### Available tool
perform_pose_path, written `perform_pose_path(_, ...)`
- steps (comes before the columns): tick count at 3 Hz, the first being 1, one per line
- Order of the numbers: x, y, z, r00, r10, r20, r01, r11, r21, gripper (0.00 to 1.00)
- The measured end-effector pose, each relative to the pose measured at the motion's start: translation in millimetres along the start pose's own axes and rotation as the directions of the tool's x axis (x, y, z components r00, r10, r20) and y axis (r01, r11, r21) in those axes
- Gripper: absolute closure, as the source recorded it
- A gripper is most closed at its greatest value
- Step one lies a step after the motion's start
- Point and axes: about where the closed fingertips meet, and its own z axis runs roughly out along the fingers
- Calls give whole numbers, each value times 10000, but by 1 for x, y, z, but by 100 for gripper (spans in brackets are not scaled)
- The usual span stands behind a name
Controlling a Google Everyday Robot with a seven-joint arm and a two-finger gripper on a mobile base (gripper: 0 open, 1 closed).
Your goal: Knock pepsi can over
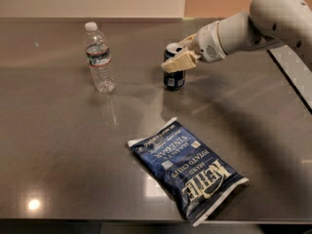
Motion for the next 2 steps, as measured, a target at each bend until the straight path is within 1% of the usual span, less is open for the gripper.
perform_pose_path(1,-12,2,-32,9961,-194,-864,216,9995,246,95)
perform_pose_path(2,-7,12,-73,9503,-486,-3075,575,9982,198,100)
